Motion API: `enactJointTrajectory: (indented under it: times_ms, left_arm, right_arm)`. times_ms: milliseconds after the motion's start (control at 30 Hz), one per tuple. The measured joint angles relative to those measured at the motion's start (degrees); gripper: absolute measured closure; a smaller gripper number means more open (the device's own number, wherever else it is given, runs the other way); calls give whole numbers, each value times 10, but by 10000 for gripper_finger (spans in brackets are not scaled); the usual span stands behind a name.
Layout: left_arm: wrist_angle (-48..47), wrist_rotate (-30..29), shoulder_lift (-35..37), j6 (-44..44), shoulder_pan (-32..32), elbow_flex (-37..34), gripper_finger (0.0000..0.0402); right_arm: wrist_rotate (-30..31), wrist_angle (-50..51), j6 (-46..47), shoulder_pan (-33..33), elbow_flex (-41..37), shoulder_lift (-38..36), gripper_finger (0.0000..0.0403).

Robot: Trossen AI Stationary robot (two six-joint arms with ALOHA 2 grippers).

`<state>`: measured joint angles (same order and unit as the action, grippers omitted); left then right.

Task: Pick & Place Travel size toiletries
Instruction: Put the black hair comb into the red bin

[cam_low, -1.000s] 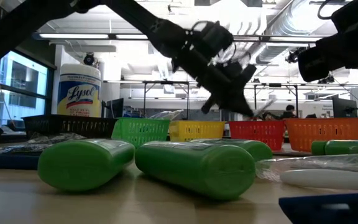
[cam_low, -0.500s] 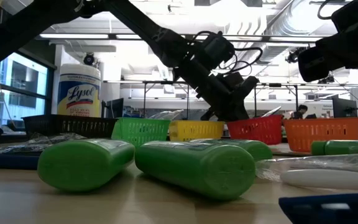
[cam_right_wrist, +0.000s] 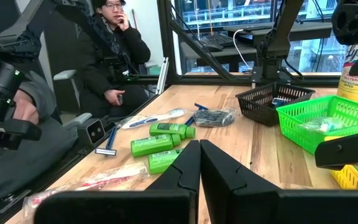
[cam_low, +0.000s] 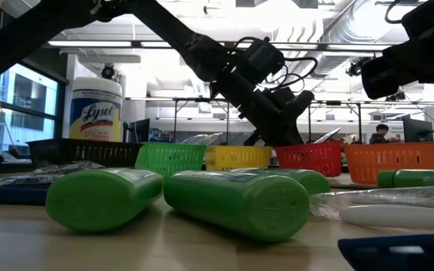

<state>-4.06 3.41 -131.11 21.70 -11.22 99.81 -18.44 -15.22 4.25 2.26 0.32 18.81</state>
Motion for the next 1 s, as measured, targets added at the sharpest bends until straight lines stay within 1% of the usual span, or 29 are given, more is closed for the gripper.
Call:
enactJointTrajectory:
  times_ms: [67,267,400,567,800,1000]
  left_arm:
    - [-1,2,0,8,0,2,402]
    - [-24,9,0,10,4,42,402]
    - [-100,6,0,11,8,83,402]
    - [-189,-13,1,26,14,123,402]
    - [-231,-8,1,37,15,128,402]
    - [-229,-9,1,36,15,128,402]
  right_arm:
    - [0,0,0,0,0,0,399]
    - [0,0,0,0,0,0,399]
    - [0,0,0,0,0,0,399]
    - [-1,0,0,0,0,0,399]
    - [-1,0,0,0,0,0,399]
    - [-1,0,0,0,0,0,399]
